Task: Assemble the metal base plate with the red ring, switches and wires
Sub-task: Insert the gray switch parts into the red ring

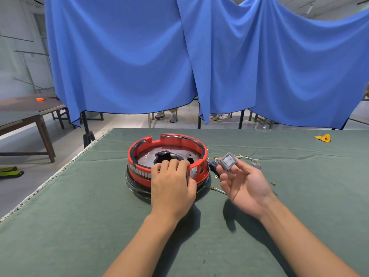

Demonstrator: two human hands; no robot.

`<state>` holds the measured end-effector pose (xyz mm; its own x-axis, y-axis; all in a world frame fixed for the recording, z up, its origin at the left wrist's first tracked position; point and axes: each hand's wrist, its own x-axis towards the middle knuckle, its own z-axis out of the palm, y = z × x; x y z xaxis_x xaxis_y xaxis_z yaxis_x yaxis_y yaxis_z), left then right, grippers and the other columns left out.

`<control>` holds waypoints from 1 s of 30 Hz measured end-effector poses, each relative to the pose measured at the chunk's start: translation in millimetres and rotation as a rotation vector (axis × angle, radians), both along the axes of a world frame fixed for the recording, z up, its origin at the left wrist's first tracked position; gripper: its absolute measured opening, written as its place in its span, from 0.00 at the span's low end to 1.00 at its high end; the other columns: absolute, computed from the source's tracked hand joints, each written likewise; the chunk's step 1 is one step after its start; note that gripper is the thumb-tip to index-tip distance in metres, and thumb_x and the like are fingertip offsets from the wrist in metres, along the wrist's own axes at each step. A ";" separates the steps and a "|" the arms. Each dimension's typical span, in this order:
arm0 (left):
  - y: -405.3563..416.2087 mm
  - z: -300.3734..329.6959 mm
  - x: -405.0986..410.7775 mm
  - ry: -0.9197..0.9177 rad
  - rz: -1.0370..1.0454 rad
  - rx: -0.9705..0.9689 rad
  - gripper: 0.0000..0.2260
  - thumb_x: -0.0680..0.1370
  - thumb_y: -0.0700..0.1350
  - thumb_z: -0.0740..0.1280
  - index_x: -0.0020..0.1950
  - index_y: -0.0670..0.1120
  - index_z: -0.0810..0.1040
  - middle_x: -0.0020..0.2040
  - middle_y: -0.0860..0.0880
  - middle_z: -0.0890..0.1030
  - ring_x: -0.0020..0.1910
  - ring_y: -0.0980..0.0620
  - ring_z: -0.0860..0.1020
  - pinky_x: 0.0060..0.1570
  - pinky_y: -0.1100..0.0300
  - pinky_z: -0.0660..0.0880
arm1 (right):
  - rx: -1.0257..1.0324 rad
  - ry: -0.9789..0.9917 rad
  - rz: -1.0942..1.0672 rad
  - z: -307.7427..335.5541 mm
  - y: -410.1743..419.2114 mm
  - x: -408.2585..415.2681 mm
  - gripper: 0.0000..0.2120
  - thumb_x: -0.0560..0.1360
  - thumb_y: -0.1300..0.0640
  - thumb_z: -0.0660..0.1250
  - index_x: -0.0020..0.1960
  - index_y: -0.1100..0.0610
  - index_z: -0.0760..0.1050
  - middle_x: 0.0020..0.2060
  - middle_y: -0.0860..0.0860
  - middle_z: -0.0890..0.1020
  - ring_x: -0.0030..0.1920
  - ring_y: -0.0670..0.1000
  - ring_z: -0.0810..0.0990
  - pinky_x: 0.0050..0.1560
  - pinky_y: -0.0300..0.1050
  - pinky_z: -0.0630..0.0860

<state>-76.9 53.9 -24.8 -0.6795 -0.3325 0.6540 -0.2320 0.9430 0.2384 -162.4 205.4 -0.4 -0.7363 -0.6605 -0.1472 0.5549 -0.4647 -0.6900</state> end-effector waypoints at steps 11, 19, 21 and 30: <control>-3.8 1.7 2.2 0.060 -0.079 0.091 0.13 0.69 0.48 0.63 0.51 0.48 0.80 0.47 0.52 0.81 0.48 0.50 0.75 0.53 0.58 0.62 | 0.103 0.062 0.051 -5.1 -3.9 0.2 0.20 0.68 0.54 0.65 0.56 0.63 0.76 0.41 0.58 0.84 0.29 0.49 0.80 0.27 0.38 0.77; 4.6 9.0 4.4 0.086 -0.269 -0.091 0.18 0.74 0.54 0.62 0.61 0.49 0.78 0.57 0.53 0.79 0.58 0.49 0.74 0.60 0.54 0.67 | 0.141 0.146 0.156 -7.8 -3.5 2.3 0.14 0.69 0.55 0.65 0.50 0.60 0.81 0.44 0.57 0.85 0.34 0.51 0.83 0.29 0.40 0.77; 5.5 8.7 3.9 0.099 -0.316 -0.099 0.16 0.73 0.51 0.66 0.58 0.48 0.80 0.55 0.53 0.80 0.55 0.48 0.76 0.57 0.53 0.70 | 0.195 0.218 0.192 -8.8 -5.2 4.4 0.13 0.69 0.53 0.64 0.47 0.58 0.82 0.43 0.55 0.84 0.35 0.51 0.82 0.31 0.41 0.76; 5.8 13.0 5.5 0.090 -0.321 -0.321 0.12 0.70 0.44 0.73 0.53 0.45 0.82 0.49 0.49 0.82 0.49 0.45 0.79 0.51 0.55 0.71 | 0.459 0.561 0.017 -8.2 -11.7 14.0 0.13 0.62 0.42 0.70 0.37 0.51 0.83 0.33 0.47 0.77 0.31 0.46 0.73 0.29 0.38 0.70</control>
<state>-71.4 59.7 -11.8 -0.6505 0.1148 0.7508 0.0922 0.9931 -0.0720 -148.4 193.7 -8.6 -0.7725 -0.6348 -0.0152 0.0647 -0.0548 -0.9964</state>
